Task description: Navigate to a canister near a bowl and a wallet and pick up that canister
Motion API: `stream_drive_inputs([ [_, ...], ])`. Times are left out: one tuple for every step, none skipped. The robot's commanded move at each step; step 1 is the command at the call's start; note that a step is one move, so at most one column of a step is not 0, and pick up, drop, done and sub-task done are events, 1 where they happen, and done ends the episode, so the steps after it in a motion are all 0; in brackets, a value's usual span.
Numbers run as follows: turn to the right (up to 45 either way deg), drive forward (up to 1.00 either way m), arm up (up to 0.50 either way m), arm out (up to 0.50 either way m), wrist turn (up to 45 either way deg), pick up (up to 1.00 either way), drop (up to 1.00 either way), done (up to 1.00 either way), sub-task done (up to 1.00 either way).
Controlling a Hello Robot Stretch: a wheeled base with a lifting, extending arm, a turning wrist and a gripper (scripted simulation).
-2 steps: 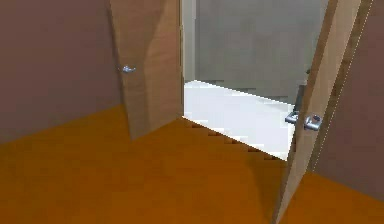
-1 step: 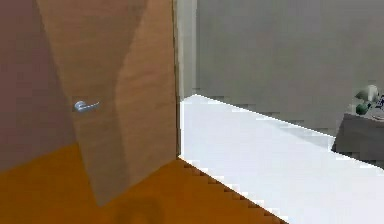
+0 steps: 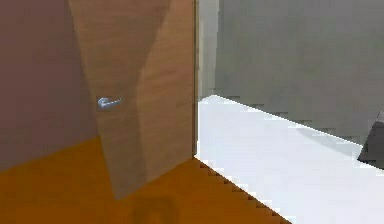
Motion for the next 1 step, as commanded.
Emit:
stream_drive_inputs([
  [0.0,0.20,0.00,0.00,0.0,0.00,0.00,0.00,0.00],
])
